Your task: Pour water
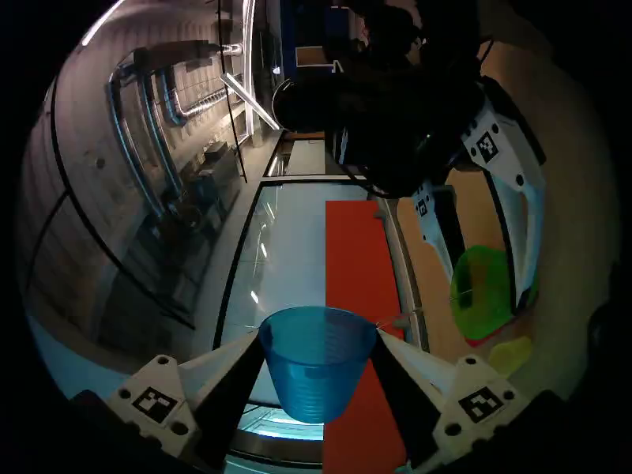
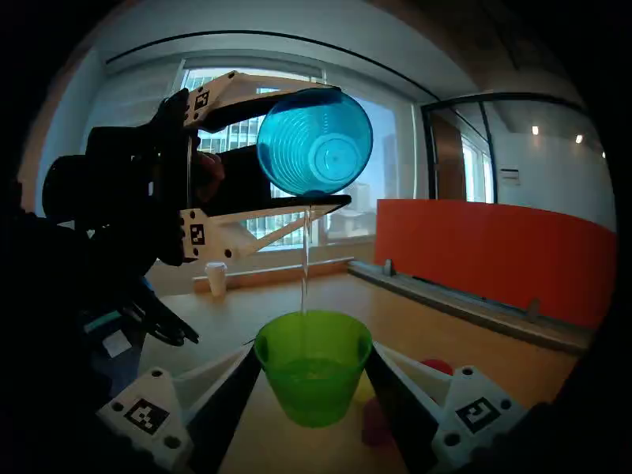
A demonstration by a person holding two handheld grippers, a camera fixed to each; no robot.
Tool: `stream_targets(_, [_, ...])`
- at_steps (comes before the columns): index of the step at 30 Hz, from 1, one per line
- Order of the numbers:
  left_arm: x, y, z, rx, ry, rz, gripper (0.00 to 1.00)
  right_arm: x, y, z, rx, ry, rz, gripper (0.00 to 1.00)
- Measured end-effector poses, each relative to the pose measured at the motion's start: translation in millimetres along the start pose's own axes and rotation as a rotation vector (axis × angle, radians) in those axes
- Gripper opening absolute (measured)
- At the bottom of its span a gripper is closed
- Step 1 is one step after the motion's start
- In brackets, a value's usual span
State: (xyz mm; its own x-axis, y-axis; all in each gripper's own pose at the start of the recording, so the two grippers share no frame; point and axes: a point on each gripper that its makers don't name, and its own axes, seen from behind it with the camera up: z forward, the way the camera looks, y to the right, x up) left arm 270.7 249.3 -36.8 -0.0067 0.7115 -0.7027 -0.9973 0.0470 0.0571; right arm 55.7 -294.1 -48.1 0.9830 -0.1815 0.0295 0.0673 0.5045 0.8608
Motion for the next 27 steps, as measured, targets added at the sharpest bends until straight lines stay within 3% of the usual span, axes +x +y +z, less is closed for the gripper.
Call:
stream_targets(9, [5.8,-0.8,-2.0,0.012,0.004,0.068,0.88,1.6,-1.2,0.2,0.001,0.005,0.001,0.9])
stream_targets(18, [3.8,-2.9,1.3,0.011,0.01,0.056,0.88,-0.4,-0.6,-0.1,0.0,0.003,0.002,0.9])
stream_targets(21, [1.6,-4.5,2.4,0.012,0.008,0.037,0.88,0.7,-0.3,-0.4,-0.002,0.004,-0.001,0.9])
stream_targets(27, [-8.3,-6.3,5.3,0.018,-0.003,-0.076,0.88,2.3,0.0,-1.9,-0.003,0.008,0.0,0.9])
